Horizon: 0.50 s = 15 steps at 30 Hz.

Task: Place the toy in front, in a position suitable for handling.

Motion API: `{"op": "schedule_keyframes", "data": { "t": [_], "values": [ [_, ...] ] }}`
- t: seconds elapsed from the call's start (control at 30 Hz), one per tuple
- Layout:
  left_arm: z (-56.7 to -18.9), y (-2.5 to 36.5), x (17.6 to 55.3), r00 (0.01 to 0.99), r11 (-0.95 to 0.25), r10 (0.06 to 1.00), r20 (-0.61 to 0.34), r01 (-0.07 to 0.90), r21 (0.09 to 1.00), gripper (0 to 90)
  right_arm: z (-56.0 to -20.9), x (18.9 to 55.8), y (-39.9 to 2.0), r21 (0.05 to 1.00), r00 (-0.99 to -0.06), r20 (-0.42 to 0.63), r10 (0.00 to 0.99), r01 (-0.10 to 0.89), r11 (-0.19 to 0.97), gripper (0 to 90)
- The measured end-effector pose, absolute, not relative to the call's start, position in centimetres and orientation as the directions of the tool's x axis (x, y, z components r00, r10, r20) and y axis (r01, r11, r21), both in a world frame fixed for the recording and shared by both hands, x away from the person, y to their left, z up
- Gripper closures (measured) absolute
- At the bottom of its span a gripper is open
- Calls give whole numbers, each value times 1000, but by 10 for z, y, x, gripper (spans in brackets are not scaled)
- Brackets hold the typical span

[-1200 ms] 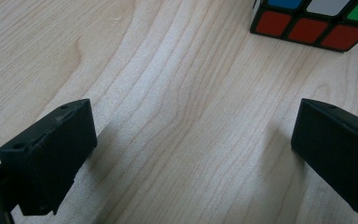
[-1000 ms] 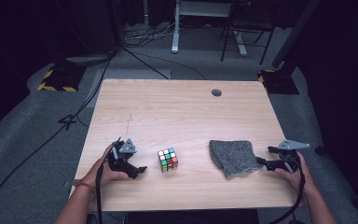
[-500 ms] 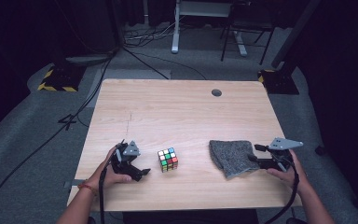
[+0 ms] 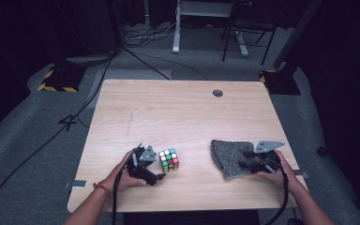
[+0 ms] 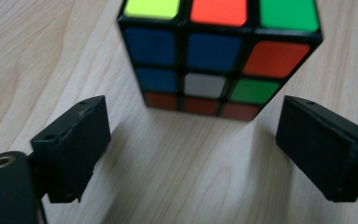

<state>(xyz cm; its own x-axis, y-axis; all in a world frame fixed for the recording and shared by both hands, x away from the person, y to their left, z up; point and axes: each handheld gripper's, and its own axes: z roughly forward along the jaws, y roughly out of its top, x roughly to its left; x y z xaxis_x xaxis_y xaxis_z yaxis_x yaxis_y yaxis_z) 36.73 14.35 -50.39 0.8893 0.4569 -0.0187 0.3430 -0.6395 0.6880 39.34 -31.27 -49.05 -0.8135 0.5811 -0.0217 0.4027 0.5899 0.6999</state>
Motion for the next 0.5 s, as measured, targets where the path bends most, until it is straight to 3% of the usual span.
{"op": "schedule_keyframes", "data": {
  "t": [0.33, 0.37, 0.4, 0.5],
  "values": [
    [-503, 128, 373, 916, -651, 400, -21, 301, 697, 168, -494, 402, -313, 707, -806, 21, 591, 430, 562, 439],
    [-503, 127, 373, 917, -646, 398, -21, 296, 704, 201, -493, 404, -313, 705, -808, 21, 589, 429, 565, 437],
    [-502, 128, 375, 916, -632, 399, -36, 302, 714, 321, -493, 406, -312, 705, -807, 23, 590, 432, 563, 437],
    [-502, 127, 376, 920, -631, 389, -39, 297, 717, 333, -493, 411, -308, 701, -801, 24, 598, 440, 561, 437]
  ]
}}
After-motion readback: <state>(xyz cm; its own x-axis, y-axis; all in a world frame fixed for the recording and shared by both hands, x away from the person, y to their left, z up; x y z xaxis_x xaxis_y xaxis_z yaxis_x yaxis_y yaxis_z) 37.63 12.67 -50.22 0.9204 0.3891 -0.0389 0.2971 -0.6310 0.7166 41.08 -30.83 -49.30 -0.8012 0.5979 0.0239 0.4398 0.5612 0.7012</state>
